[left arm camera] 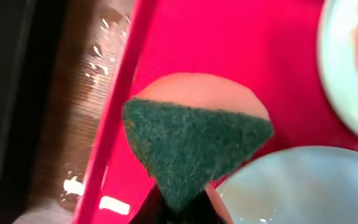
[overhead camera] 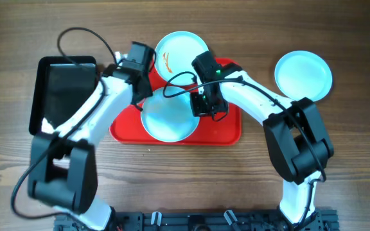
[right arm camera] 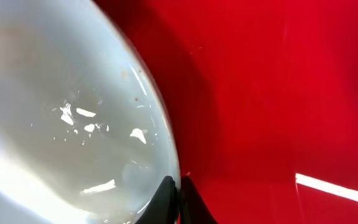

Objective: Clean dirty plates on tray and stack at the side
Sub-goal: 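Scrub the lower plate with the sponge in the left gripper, then return the sponge to the black tray with the left gripper, then lift the cleaned plate with the right gripper and carry it right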

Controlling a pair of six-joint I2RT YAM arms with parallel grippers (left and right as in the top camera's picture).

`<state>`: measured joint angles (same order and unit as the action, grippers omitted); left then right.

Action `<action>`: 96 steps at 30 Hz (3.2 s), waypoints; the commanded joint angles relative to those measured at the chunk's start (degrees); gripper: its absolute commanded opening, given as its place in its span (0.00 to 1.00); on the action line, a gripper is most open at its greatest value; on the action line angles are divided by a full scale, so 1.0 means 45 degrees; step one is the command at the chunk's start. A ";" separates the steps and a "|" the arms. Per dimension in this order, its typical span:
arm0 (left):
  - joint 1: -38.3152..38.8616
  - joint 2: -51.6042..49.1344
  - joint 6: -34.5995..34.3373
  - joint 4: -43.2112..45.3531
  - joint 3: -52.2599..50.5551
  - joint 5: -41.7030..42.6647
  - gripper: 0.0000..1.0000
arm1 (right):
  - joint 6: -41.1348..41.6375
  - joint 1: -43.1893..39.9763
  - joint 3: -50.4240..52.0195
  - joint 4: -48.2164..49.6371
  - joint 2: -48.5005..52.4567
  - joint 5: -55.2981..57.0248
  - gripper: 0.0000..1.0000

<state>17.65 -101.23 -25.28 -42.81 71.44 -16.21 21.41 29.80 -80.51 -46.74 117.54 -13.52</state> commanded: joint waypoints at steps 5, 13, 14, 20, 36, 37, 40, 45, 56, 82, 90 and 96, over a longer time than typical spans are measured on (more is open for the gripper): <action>0.0369 0.0792 -0.0593 -0.0141 -0.0787 0.5571 0.04 | -0.0049 -0.0010 0.0083 -0.0151 0.0253 0.0801 0.04; 0.1277 -0.0039 -0.1156 0.1749 -0.2997 0.4187 0.04 | -0.0058 -0.0010 0.0083 -0.0204 0.0253 0.0797 0.04; 0.1175 -0.0083 -0.1146 0.1598 -0.2997 0.3808 0.04 | -0.0053 -0.0010 0.0083 -0.0209 0.0253 0.0797 0.04; 0.0641 -0.0107 -0.0335 0.1146 -0.2997 0.1409 0.04 | -0.0058 -0.0010 0.0083 -0.0243 0.0253 0.0801 0.04; 0.0277 0.2540 -0.0243 0.3317 -0.1938 -0.1423 0.04 | -0.0092 -0.0010 0.0083 -0.0350 0.0253 0.0806 0.04; -0.0005 0.3138 -0.0238 0.3109 -0.1938 -0.1054 0.04 | -0.0092 -0.0010 0.0078 -0.0267 0.0253 0.0806 0.04; -0.1525 0.4328 -0.0233 0.2254 -0.1938 0.1137 0.04 | -0.0437 -0.0024 -0.0398 -0.0321 -0.0107 0.0816 0.04; -0.4959 0.4235 0.0413 0.0991 -0.1943 0.4182 0.04 | -0.1705 -0.0005 -0.2030 -0.1336 -0.1219 0.2735 0.04; -0.7718 0.3798 0.0855 0.0554 -0.1957 0.4376 0.04 | -0.3099 0.2322 -0.4231 -0.3060 -0.1598 1.1361 0.04; -0.7771 0.3730 0.0855 0.0457 -0.2186 0.4415 0.04 | -0.7543 0.7087 -0.4226 -0.1749 -0.1598 1.8836 0.04; -0.7771 0.3725 0.0855 0.0495 -0.2186 0.4410 0.04 | -0.8427 0.7077 -0.3997 -0.0923 -0.1598 2.0356 0.04; -0.7771 0.3725 0.0855 0.0447 -0.2186 0.4410 0.04 | -0.6975 0.6669 -0.3759 -0.1151 -0.1598 1.5081 0.04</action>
<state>-16.95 -83.81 -22.55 -40.93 62.00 2.96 -13.28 61.06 -97.91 -50.98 111.72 61.10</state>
